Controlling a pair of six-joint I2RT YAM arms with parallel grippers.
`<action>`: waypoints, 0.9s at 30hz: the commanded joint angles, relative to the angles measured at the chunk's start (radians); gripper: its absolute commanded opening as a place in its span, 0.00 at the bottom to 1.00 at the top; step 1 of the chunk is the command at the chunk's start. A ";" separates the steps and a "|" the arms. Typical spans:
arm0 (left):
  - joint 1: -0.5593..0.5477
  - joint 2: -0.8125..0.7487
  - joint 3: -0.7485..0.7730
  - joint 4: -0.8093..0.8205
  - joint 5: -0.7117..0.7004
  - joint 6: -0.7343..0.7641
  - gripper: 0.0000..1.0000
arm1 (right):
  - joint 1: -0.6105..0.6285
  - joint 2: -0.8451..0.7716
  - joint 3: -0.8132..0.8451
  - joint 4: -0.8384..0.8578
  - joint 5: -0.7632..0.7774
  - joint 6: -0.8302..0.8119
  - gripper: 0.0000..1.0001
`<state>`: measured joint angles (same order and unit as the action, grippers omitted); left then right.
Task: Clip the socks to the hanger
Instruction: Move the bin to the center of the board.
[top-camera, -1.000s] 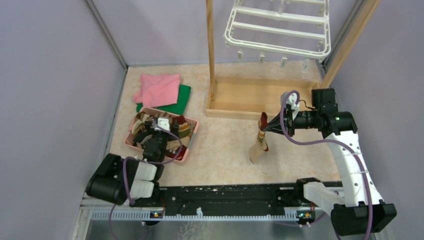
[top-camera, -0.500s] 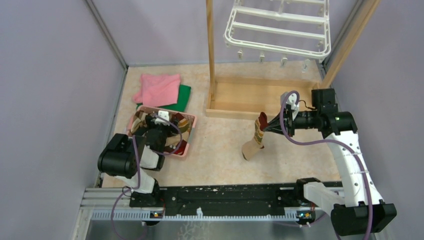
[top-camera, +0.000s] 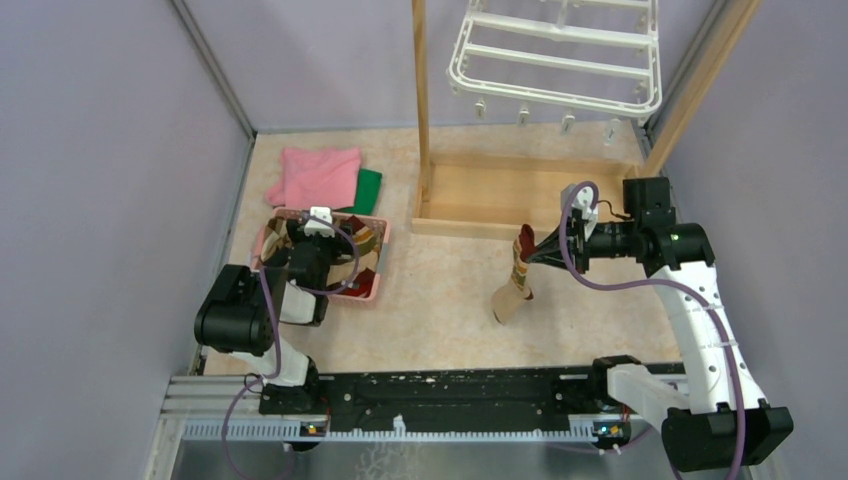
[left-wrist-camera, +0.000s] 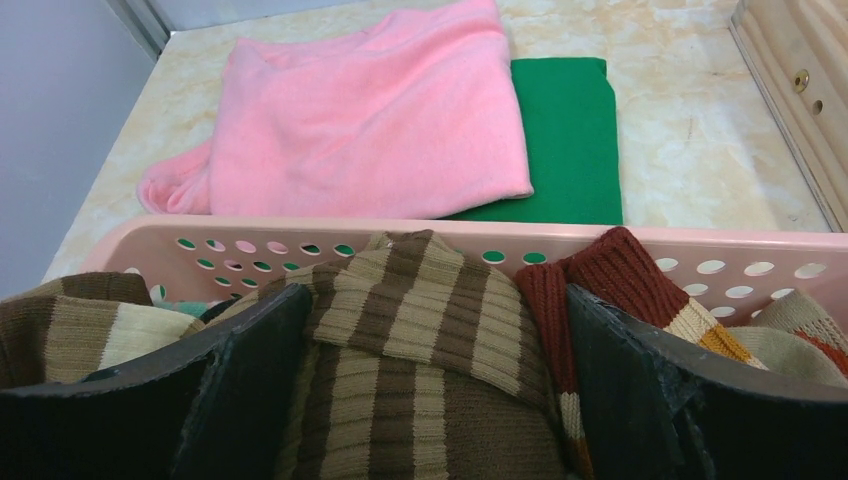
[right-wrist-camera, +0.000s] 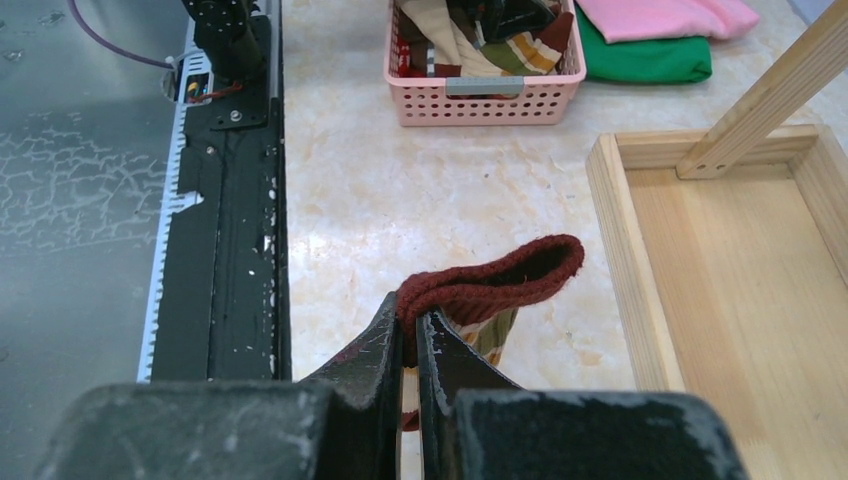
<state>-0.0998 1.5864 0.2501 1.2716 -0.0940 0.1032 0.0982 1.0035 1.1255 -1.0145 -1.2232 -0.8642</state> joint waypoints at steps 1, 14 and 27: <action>0.008 -0.003 0.008 -0.037 -0.003 -0.022 0.99 | 0.009 0.003 0.000 0.019 0.000 -0.027 0.00; 0.008 -0.002 0.008 -0.037 -0.003 -0.022 0.99 | -0.056 0.023 0.011 -0.045 0.025 -0.096 0.00; 0.008 -0.003 0.008 -0.037 -0.002 -0.023 0.99 | -0.313 0.070 0.110 -0.054 0.096 -0.040 0.00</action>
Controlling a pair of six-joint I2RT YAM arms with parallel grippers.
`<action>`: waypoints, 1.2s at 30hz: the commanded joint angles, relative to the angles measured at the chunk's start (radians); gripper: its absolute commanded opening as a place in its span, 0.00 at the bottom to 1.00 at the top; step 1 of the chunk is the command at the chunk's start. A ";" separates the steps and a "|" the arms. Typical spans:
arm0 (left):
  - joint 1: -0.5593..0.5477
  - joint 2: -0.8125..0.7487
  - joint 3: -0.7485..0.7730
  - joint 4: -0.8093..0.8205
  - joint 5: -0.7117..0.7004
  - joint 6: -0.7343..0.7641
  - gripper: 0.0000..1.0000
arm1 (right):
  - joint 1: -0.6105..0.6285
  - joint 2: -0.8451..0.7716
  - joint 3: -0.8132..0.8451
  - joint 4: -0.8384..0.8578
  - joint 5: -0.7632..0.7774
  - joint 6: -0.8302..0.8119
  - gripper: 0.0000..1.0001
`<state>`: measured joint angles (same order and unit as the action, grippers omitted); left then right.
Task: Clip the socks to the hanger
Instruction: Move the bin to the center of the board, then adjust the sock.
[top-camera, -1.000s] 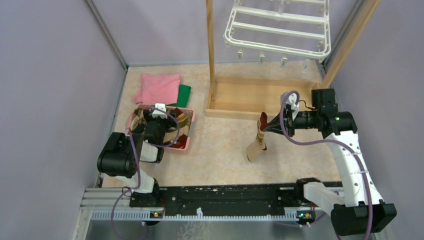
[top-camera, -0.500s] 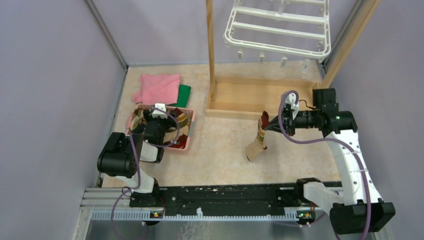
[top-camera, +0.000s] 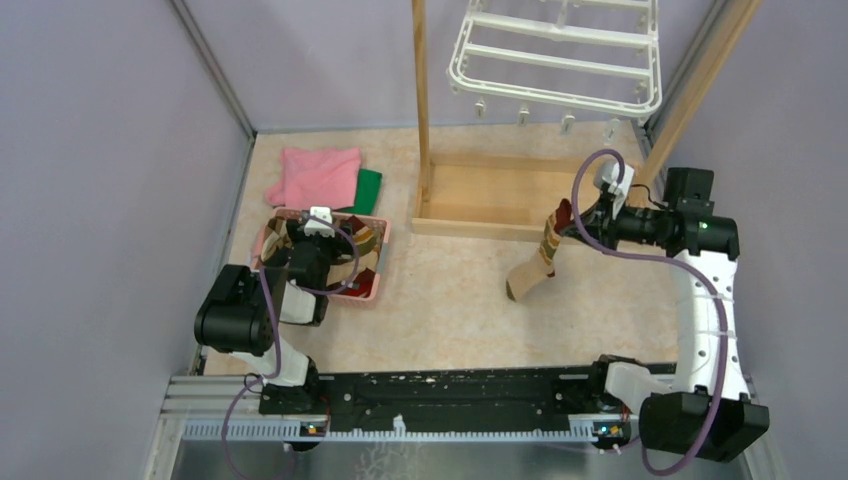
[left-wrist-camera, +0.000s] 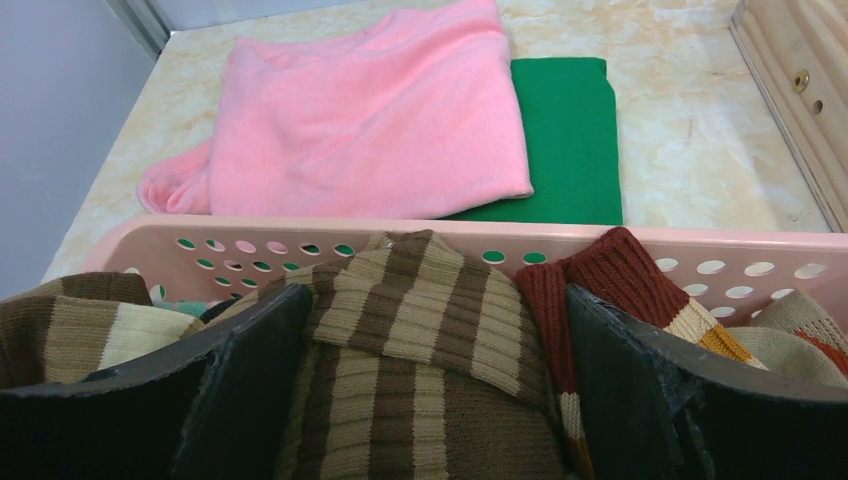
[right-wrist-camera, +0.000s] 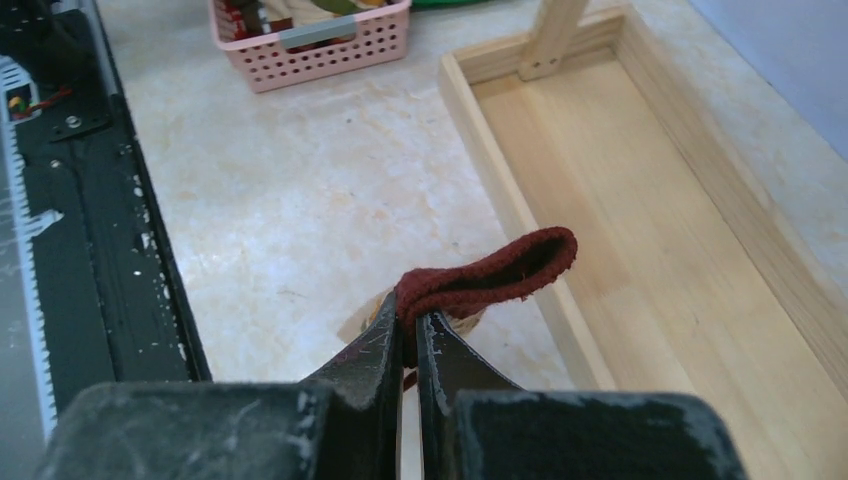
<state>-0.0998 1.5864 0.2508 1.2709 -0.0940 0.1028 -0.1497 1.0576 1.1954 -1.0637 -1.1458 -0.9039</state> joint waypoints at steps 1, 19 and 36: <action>0.008 -0.002 0.007 -0.036 -0.002 -0.022 0.99 | -0.078 0.027 0.043 -0.018 0.019 -0.012 0.00; 0.008 -0.002 0.007 -0.036 -0.002 -0.022 0.99 | -0.116 0.155 0.089 -0.106 0.071 -0.093 0.00; 0.008 -0.003 0.007 -0.036 -0.003 -0.021 0.99 | -0.116 0.160 0.071 -0.107 0.062 -0.102 0.00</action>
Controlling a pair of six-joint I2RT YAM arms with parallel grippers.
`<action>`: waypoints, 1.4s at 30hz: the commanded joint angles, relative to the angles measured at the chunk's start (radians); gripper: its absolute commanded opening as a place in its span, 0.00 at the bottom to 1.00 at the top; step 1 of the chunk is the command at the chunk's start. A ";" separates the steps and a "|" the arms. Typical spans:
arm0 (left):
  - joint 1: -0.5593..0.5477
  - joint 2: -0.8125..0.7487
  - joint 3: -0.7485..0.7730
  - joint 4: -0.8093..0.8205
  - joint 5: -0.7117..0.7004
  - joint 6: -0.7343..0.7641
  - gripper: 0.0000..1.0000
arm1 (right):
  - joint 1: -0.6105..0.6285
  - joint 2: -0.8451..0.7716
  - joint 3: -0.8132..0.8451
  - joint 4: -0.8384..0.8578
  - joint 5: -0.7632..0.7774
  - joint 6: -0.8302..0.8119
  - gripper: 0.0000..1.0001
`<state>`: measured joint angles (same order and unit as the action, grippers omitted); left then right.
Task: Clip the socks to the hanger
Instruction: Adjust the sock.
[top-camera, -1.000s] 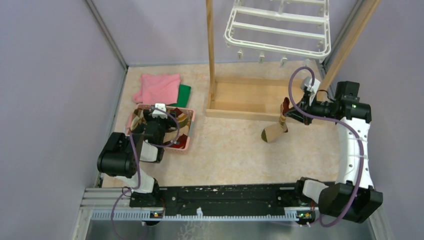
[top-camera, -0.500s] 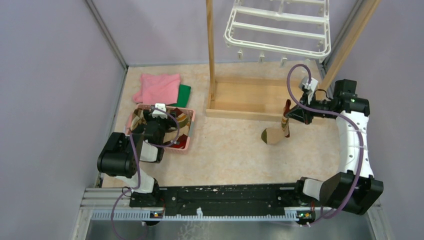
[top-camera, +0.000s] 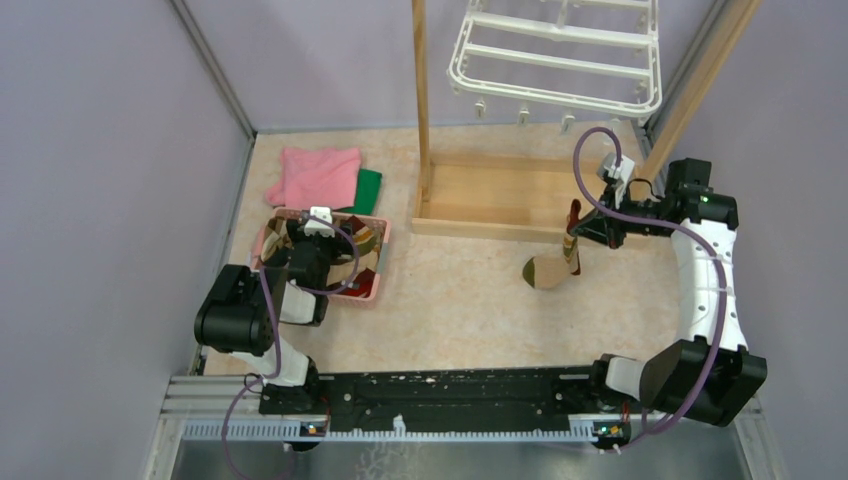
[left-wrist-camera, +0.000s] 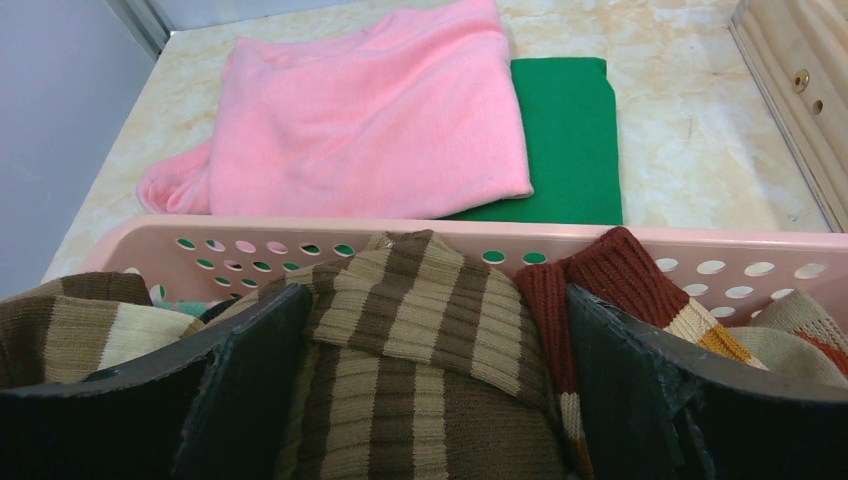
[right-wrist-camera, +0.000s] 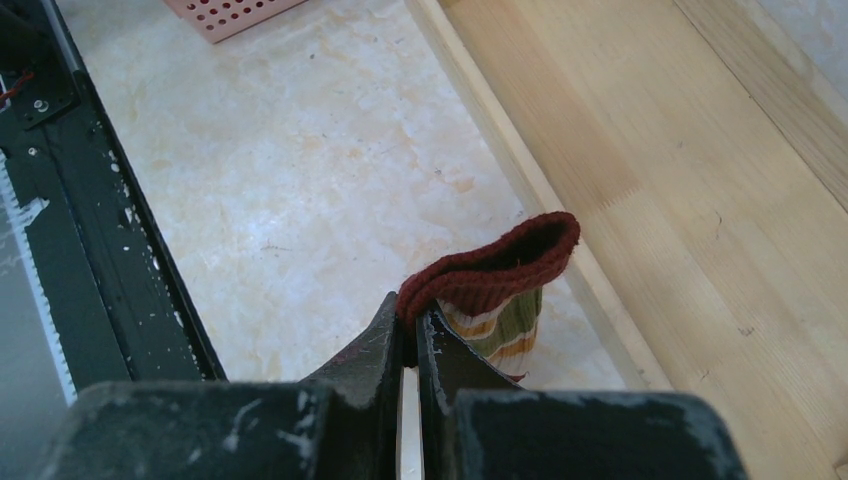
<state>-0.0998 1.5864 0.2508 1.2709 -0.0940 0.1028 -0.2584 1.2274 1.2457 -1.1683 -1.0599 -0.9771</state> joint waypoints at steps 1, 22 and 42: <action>0.008 -0.003 0.007 -0.036 -0.003 -0.022 0.99 | -0.008 -0.010 0.020 -0.002 -0.023 -0.029 0.00; 0.008 -0.002 0.007 -0.036 -0.003 -0.022 0.99 | 0.016 0.002 0.018 -0.016 -0.036 -0.047 0.00; 0.008 -0.002 0.007 -0.036 -0.003 -0.022 0.99 | 0.057 -0.006 0.004 -0.013 -0.027 -0.049 0.00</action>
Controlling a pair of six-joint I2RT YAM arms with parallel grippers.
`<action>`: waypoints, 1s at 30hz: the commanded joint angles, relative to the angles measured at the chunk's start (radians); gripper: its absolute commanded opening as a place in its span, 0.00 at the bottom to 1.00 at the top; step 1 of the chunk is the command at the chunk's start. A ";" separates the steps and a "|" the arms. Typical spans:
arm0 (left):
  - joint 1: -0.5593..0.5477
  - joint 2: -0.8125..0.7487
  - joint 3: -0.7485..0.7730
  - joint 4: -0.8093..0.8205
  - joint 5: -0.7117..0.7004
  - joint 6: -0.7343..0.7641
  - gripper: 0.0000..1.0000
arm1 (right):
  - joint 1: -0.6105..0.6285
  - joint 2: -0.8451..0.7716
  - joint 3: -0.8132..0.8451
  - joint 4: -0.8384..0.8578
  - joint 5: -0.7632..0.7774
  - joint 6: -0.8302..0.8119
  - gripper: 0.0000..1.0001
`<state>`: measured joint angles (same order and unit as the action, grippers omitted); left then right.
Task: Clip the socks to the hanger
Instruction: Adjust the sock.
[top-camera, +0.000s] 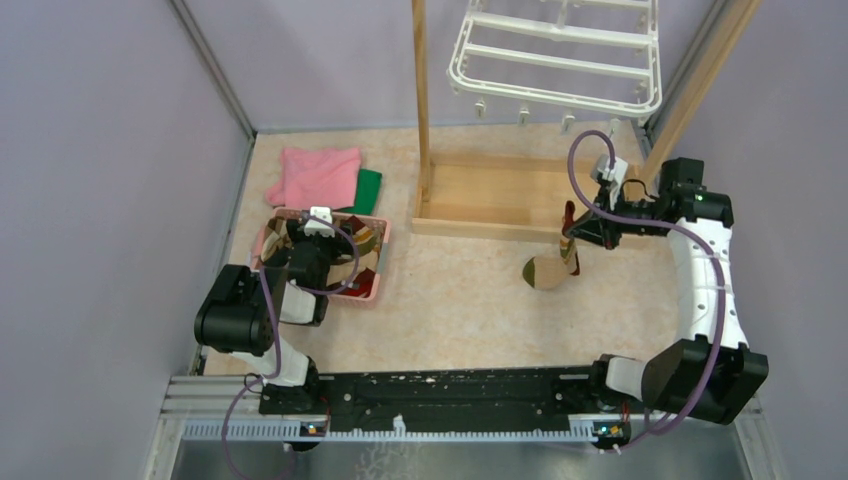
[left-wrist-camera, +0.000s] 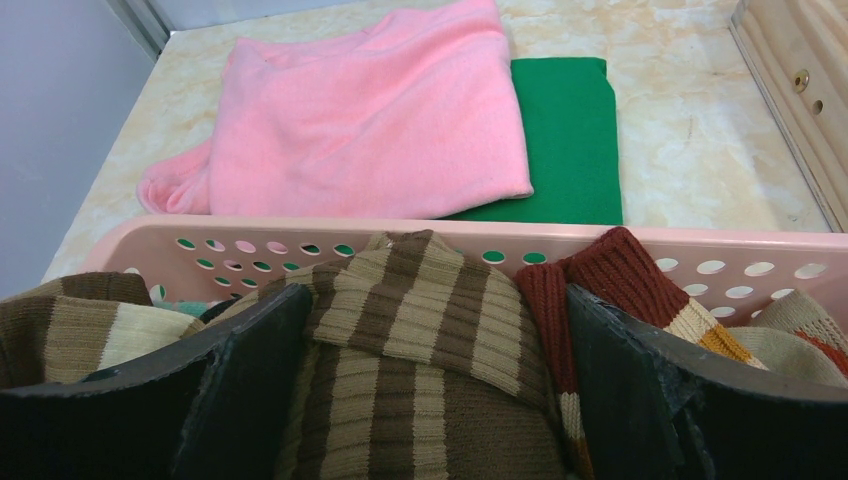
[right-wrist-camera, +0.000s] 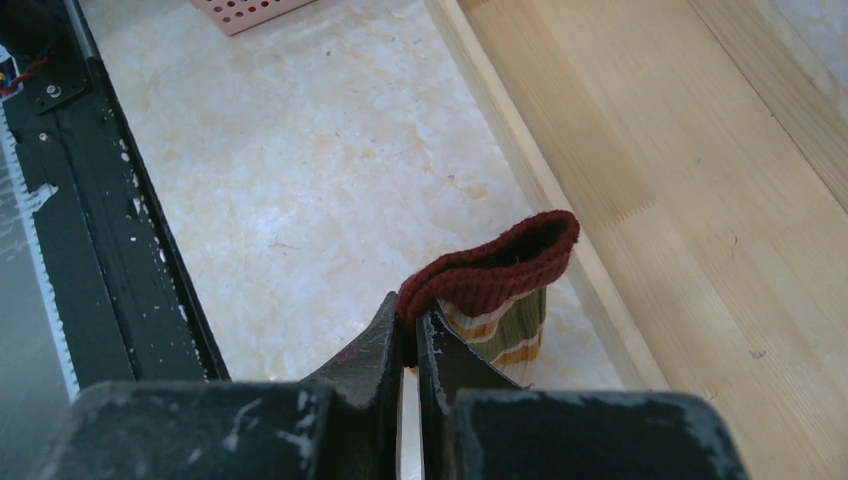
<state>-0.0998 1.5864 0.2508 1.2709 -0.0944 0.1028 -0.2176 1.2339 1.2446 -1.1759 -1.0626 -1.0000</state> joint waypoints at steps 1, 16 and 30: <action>0.008 -0.002 0.007 -0.036 -0.002 -0.021 0.99 | 0.017 -0.013 0.005 -0.005 -0.024 -0.026 0.00; 0.008 -0.002 0.007 -0.036 -0.002 -0.022 0.99 | 0.031 -0.021 -0.002 -0.003 -0.025 -0.026 0.00; 0.008 -0.003 0.007 -0.036 -0.002 -0.022 0.99 | 0.051 -0.041 -0.020 0.012 -0.017 -0.021 0.00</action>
<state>-0.0998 1.5864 0.2508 1.2705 -0.0944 0.1028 -0.1860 1.2316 1.2285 -1.1751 -1.0615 -1.0027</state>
